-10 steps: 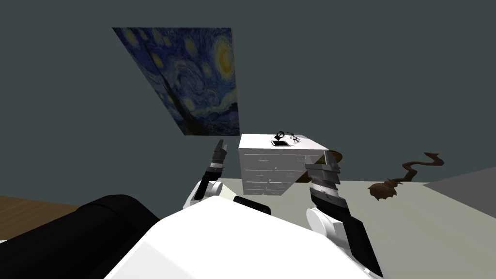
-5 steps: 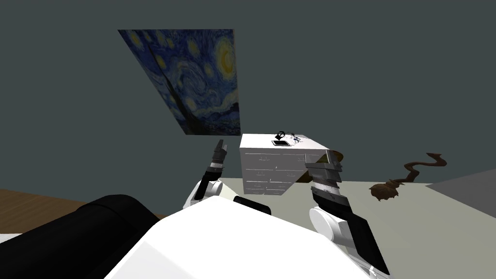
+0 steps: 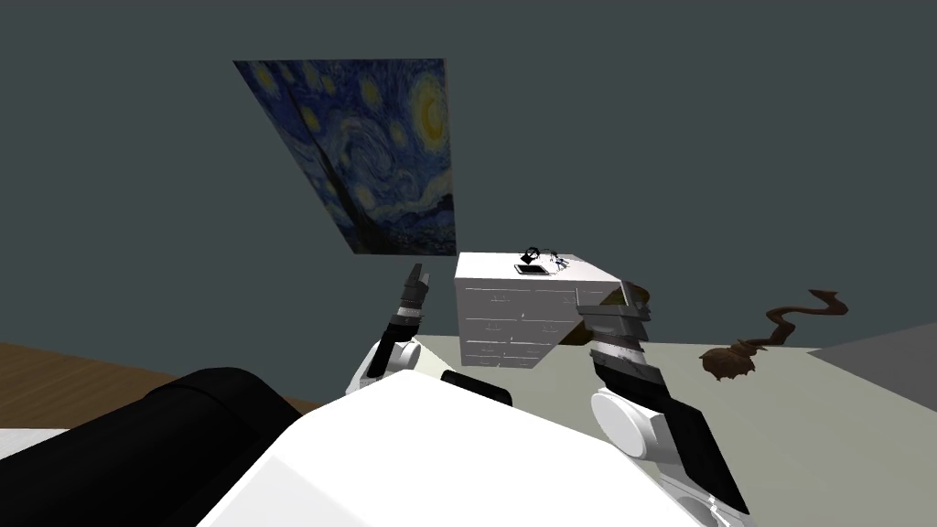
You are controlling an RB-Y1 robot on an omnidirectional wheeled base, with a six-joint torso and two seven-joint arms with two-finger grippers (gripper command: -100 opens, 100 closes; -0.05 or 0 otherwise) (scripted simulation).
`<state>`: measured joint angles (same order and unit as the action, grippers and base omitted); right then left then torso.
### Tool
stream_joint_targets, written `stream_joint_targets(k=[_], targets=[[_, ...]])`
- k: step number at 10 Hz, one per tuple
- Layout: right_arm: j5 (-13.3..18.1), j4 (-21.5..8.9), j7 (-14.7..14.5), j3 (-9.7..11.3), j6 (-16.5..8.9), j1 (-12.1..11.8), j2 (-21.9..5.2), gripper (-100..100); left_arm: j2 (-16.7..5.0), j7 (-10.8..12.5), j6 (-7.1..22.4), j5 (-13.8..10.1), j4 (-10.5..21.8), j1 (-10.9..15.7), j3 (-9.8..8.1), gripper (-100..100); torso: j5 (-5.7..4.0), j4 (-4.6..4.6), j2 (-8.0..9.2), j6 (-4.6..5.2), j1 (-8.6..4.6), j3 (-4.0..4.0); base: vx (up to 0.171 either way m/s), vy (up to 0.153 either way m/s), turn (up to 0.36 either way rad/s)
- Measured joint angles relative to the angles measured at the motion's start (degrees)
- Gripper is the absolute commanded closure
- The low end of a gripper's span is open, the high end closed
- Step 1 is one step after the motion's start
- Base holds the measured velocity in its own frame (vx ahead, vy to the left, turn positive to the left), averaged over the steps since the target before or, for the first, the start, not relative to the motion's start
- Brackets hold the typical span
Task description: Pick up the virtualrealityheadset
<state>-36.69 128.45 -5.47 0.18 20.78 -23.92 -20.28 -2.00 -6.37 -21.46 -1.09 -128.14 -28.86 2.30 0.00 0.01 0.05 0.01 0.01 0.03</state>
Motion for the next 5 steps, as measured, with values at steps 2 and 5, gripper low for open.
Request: stream_joint_targets(k=[2,5], targets=[[-3.29,-0.06,0.06,-0.01,-0.12,0.47,-1.66,-100,0.00,0.00,0.00,0.00,0.00,0.00,0.00,0,0.00,0.00,0.00,-0.01,0.00,0.00,-0.021,0.008,0.025],[-8.27,-0.08,0.04,-0.05,-0.42,0.98,-2.79,-100,0.00,0.00,0.00,0.00,0.00,0.00,0.00,0,0.00,-0.01,-0.03,0.00,0.00,-0.02,-0.010,0.006,0.009]])
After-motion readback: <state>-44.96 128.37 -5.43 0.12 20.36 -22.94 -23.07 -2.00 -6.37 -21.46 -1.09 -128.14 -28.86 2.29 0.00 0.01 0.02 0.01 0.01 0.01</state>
